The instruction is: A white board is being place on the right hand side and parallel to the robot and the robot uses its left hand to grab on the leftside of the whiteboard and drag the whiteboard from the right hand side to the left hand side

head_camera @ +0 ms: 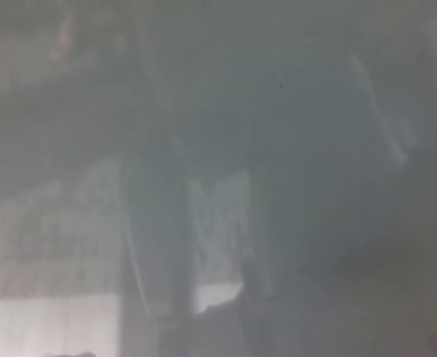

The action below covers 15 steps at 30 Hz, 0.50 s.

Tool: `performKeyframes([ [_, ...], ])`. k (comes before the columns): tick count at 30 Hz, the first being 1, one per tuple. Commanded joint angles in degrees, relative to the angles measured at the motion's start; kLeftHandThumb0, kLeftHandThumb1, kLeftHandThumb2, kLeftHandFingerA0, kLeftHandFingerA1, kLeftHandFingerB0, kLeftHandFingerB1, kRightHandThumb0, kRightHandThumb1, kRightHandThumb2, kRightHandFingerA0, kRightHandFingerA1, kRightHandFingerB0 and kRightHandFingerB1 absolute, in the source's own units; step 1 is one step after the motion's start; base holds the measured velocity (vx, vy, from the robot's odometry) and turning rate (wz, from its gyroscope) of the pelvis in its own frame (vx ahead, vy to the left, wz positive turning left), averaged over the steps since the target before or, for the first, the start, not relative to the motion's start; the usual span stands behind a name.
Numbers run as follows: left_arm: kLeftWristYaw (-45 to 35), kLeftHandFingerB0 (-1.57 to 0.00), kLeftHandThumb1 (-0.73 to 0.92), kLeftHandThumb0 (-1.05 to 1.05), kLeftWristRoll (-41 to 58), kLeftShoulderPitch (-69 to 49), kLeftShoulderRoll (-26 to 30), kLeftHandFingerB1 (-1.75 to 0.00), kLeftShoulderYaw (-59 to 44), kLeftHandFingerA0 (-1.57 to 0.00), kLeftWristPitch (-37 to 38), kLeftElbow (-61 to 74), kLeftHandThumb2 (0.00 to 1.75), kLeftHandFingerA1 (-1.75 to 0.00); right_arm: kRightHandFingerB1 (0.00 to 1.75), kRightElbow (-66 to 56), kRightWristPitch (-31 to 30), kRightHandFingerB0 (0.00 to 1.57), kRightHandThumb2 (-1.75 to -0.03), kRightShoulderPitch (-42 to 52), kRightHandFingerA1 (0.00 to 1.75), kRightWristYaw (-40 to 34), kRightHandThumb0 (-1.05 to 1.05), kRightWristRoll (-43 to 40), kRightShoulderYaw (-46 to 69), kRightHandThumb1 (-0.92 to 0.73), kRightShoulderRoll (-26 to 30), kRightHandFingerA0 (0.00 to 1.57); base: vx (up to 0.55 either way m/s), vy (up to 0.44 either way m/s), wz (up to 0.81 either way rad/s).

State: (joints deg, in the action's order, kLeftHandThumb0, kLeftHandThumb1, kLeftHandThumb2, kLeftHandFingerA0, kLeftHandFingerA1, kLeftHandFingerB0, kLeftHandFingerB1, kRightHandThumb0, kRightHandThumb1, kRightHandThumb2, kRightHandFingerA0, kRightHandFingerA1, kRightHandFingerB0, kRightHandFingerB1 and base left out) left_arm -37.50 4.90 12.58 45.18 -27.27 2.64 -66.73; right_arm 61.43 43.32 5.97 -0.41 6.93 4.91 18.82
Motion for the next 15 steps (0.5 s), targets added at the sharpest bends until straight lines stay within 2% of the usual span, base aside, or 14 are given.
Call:
performKeyframes([
  [1, 13.75, 0.0, 0.88, -0.65, 3.77, -11.49, -4.67, 0.0, -4.76, 0.0, 3.23, 0.92, 1.0, -0.04, 0.57, 1.01, 1.41, 0.33, -1.05, 1.3, 0.73, -0.55, -0.83, -0.36, 0.37, -0.61, 0.35, 0.63, 0.0, 0.0, 0.0],
  [3, 14.06, 0.0, 0.88, -0.65, 3.64, -13.06, -5.07, 0.0, -5.11, 0.0, 3.4, 1.84, 0.99, -0.04, 0.57, 0.99, 1.34, 0.33, -1.05, 1.4, 0.73, -0.5, -0.82, -0.41, 0.37, -0.6, 0.27, 0.63, 0.0, 0.0, 0.0],
  [4, 14.71, 0.0, 0.92, -0.57, 2.83, -15.35, -5.34, 0.0, -4.67, 0.0, 2.35, 2.82, 0.81, -0.04, 0.48, 0.98, 1.57, 0.37, -0.67, 1.5, 0.68, -0.91, -0.87, -0.07, 0.21, -0.8, 0.26, 0.67, 0.0, 0.0, 0.0],
  [5, 15.33, 0.0, 0.88, -0.67, 2.45, -16.44, -5.72, 0.0, -4.38, 0.0, 0.84, 3.52, 0.98, -0.04, 0.58, 0.96, 1.76, 0.33, -1.05, 1.92, 0.73, -1.08, -0.8, 0.05, 0.16, -0.6, 0.26, 0.64, 0.0, 0.0, 0.0],
  [6, 14.07, 0.0, 0.92, -0.73, 3.14, -17.7, -6.24, -0.01, -4.69, 0.0, -0.79, 4.76, 1.06, -0.03, 0.58, 1.08, 1.95, 0.33, -1.05, 2.06, 0.73, -0.96, -0.81, 0.07, 0.14, -0.6, 0.34, 0.64, 0.0, 0.0, 0.0],
  [7, 12.49, 0.0, 0.91, -0.75, 4.47, -18.44, -6.66, 0.0, -5.53, 0.0, -2.57, 5.45, 1.03, 0.0, 0.48, 1.12, 2.04, 0.38, -0.64, 2.15, 0.69, -0.93, -0.86, 0.07, 0.14, -0.8, 0.36, 0.68, 0.0, 0.0, 0.0],
  [8, 11.07, 0.0, 0.91, -0.75, 6.03, -19.01, -7.12, 0.0, -6.63, 0.0, -4.54, 6.24, 1.03, 0.0, 0.48, 1.14, 2.11, 0.38, -0.64, 2.2, 0.69, -0.98, -0.86, 0.07, 0.14, -0.8, 0.34, 0.68, 0.0, 0.0, 0.0],
  [9, 11.55, 0.0, 0.87, -0.75, 4.83, -20.11, -7.58, -0.01, -5.35, 0.0, -7.24, 8.52, 1.01, -0.01, 0.57, 0.87, 1.92, 0.33, -1.05, 2.34, 0.73, -1.65, -0.81, 0.67, -0.16, -0.6, 0.52, 0.64, 0.0, 0.0, 0.0],
  [10, 9.84, 0.0, 0.81, -0.63, 3.77, -22.92, -8.98, -0.04, -3.58, 0.0, -6.07, 13.02, 0.95, -0.05, 0.5, 0.69, 1.76, 0.38, -0.63, 2.2, 0.7, -1.88, -0.84, 0.76, -0.17, -0.8, 0.55, 0.68, 0.0, 0.0, 0.0],
  [11, 9.75, 0.0, 0.81, -0.47, 3.04, -25.17, -10.18, -0.04, -2.46, 0.0, -4.78, 16.79, 0.83, -0.16, 0.51, 0.59, 1.59, 0.37, -0.64, 1.94, 0.71, -2.01, -0.84, 0.84, -0.22, -0.8, 0.53, 0.68, 0.0, 0.0, 0.0],
  [12, 10.65, 0.0, 0.81, -0.47, 2.44, -26.7, -11.08, -0.04, -1.87, 0.0, -3.57, 19.42, 0.83, -0.16, 0.51, 0.53, 1.42, 0.37, -0.64, 1.66, 0.71, -2.09, -0.84, 0.94, -0.31, -0.8, 0.5, 0.68, 0.0, 0.0, 0.0],
  [13, 14.91, -0.01, 0.72, -0.4, 1.25, -30.16, -13.78, -0.09, -1.36, -0.06, -4.73, 27.25, 0.78, -0.33, 0.51, 0.76, 1.35, 0.37, -0.64, 1.49, 0.71, -2.2, -0.84, 1.08, -0.37, -0.79, 0.5, 0.7, 0.0, 0.0, 0.0],
  [15, 14.93, 0.0, 0.7, -0.37, 0.41, -33.35, -15.01, -0.07, -0.4, -0.04, -3.14, 32.8, 0.78, -0.27, 0.52, 0.68, 1.42, 0.37, -0.63, 1.48, 0.72, -2.19, -0.83, 1.0, -0.34, -0.79, 0.3, 0.7, 0.0, 0.0, 0.0],
])
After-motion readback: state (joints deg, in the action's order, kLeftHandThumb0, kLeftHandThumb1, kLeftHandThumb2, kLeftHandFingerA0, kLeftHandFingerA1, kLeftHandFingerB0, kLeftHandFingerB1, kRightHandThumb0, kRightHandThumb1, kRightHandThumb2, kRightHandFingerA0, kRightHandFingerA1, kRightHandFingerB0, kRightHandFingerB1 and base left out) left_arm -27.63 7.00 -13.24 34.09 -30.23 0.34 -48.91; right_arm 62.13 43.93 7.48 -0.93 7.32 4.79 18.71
